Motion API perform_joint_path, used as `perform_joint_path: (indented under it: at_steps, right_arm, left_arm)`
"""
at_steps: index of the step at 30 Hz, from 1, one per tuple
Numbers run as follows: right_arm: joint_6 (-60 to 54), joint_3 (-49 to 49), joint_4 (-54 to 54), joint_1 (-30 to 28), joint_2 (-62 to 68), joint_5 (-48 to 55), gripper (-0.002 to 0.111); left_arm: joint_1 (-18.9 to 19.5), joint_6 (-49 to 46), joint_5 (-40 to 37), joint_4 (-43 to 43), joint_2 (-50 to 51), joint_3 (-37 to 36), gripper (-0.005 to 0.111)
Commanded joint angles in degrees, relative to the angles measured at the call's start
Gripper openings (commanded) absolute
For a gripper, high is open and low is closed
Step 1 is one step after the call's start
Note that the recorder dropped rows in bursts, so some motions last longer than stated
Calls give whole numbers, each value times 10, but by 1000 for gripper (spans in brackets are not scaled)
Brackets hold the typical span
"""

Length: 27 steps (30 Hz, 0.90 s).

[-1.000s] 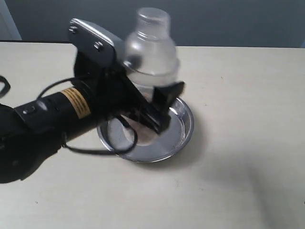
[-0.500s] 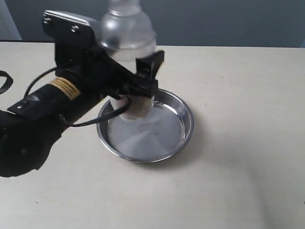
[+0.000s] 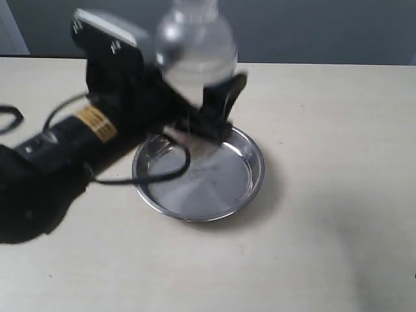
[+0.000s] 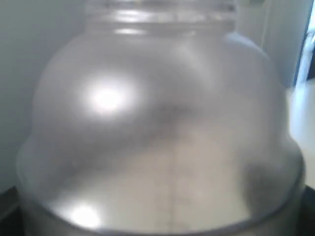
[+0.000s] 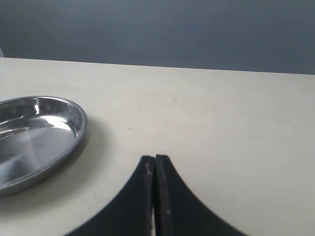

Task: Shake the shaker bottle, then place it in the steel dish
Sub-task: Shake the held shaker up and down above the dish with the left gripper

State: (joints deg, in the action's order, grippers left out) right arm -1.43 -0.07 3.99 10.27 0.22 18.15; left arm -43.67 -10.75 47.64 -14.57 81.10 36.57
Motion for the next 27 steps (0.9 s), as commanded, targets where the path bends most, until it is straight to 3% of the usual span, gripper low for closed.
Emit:
perform_joint_path:
  at_steps: [1, 3, 6, 10, 14, 17, 20, 27]
  right_arm:
    - [-1, 1, -3, 0, -2, -7, -1]
    - [-1, 1, -3, 0, -2, -7, -1]
    - [-1, 1, -3, 0, -2, -7, -1]
    - [-1, 1, -3, 0, -2, -7, -1]
    - [-1, 1, -3, 0, -2, -7, -1]
    - [-1, 1, -3, 0, -2, -7, -1]
    - [-1, 1, -3, 0, -2, -7, -1]
    - [-1, 1, -3, 0, -2, -7, -1]
  left_arm:
    - [-4, -28, -62, 16, -99, 84, 0]
    - [9, -62, -135, -73, -67, 52, 0]
    - [18, -38, -109, -141, 20, -21, 0]
    - [-7, 72, -28, -20, 31, -43, 0]
    - [-16, 27, 111, 37, -23, 25, 0]
    - [-16, 21, -8, 70, -91, 117, 0]
    - [-11, -34, -124, 48, -118, 149, 0]
    - [-8, -32, -153, -23, -46, 54, 0]
